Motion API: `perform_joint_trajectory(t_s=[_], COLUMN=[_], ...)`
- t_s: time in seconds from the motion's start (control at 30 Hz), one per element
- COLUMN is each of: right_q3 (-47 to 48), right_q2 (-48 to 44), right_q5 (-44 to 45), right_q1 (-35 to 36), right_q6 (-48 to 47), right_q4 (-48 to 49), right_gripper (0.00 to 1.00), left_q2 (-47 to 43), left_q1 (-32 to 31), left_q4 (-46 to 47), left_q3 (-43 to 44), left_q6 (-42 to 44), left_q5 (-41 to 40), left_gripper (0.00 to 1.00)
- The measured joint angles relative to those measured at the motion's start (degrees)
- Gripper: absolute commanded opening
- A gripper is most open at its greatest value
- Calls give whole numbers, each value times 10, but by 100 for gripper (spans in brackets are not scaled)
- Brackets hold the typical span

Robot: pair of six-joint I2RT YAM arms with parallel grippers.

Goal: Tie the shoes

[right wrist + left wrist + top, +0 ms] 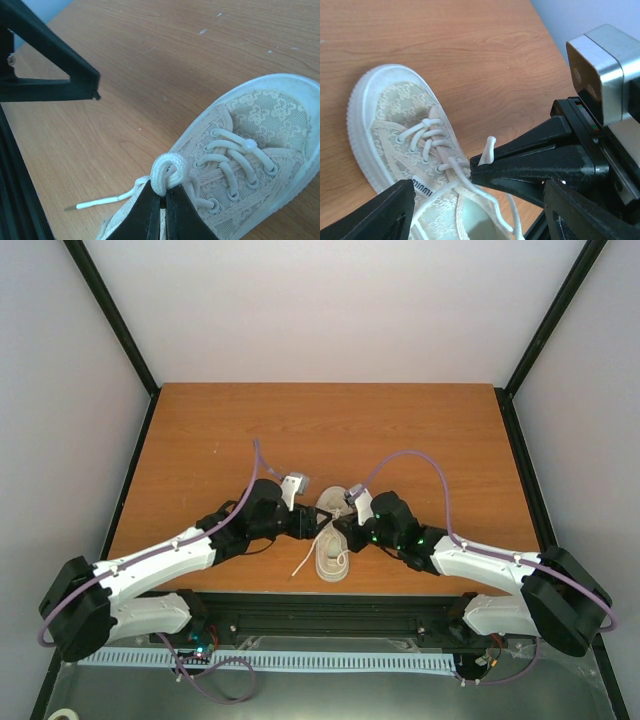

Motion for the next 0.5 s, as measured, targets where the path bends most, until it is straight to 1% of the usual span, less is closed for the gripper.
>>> perform_joint_trajectory(t_s=[0.07,0.23,0.5], right_q3=[-5,-6,-6], right_q2=[0,0,3], right_q5=[-5,-18,-35], right_q1=[0,0,1], right_q6=[-8,-29,-49], right_q4=[8,19,22], right_gripper=[3,3,3], left_q2=[17,43,103], left_q1=[0,0,1], left_q4=[0,4,3], left_q3=[9,26,57], left_q6=[-14,-40,-65], left_q5=[11,19,19], left_gripper=[69,55,46])
